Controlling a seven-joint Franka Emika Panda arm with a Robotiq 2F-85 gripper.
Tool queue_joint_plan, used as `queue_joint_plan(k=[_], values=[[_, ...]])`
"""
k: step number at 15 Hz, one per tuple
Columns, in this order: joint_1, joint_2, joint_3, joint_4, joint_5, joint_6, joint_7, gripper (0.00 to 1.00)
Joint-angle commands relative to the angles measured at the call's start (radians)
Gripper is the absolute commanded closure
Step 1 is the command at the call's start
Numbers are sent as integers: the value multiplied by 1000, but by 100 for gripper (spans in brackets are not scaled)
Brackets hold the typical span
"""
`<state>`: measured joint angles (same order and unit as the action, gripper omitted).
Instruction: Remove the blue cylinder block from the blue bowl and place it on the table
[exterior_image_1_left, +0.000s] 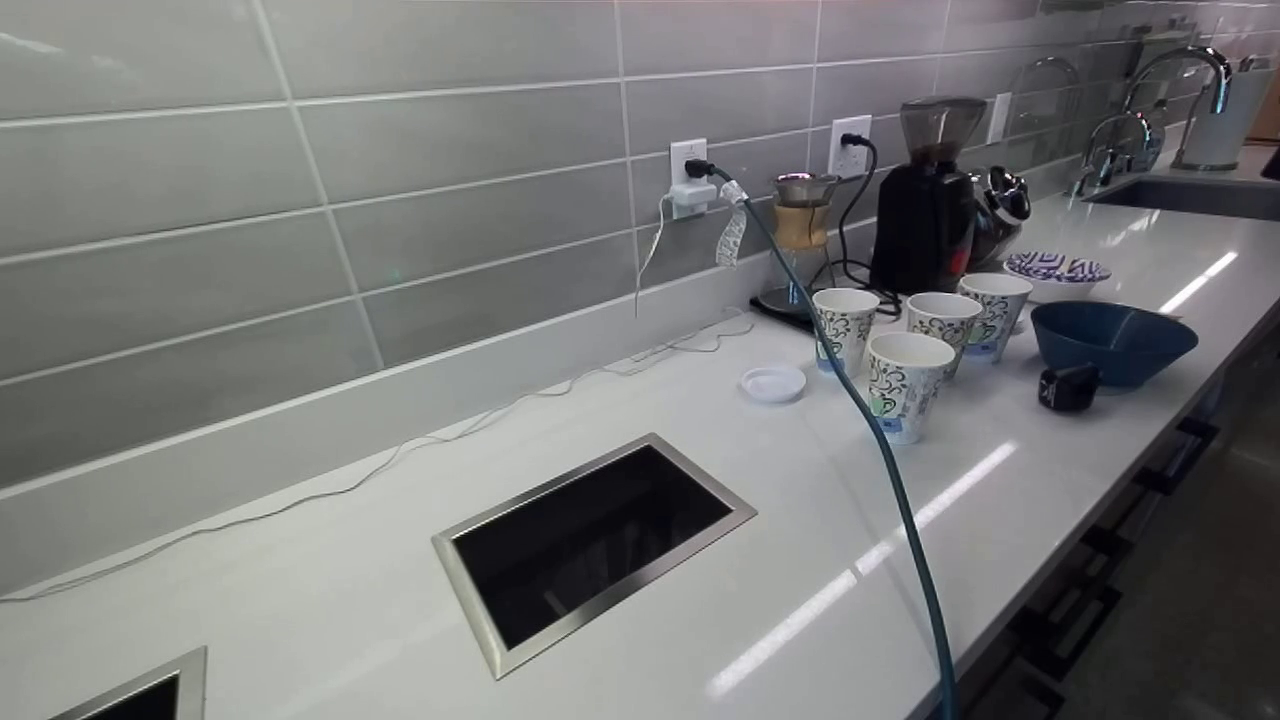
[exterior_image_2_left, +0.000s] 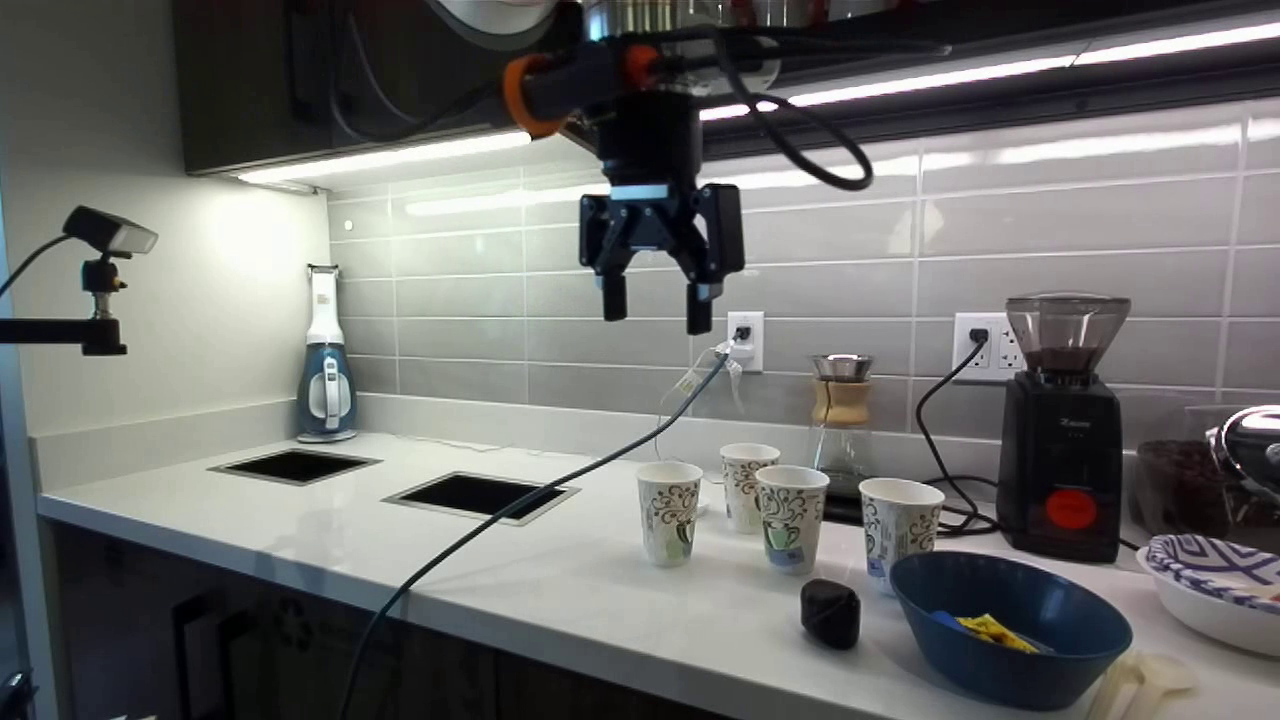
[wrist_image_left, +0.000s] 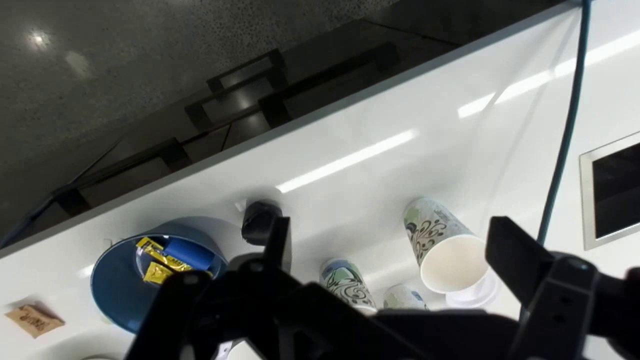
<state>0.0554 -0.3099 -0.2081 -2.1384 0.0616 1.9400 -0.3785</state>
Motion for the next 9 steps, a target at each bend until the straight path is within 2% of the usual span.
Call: queue_joint_plan(k=[1, 6, 9], values=[[-37, 228, -13, 242, 87, -36, -46, 0], [-132, 456, 3, 447, 212, -22, -32, 0], [-187, 596, 32, 559, 253, 8, 41, 0]])
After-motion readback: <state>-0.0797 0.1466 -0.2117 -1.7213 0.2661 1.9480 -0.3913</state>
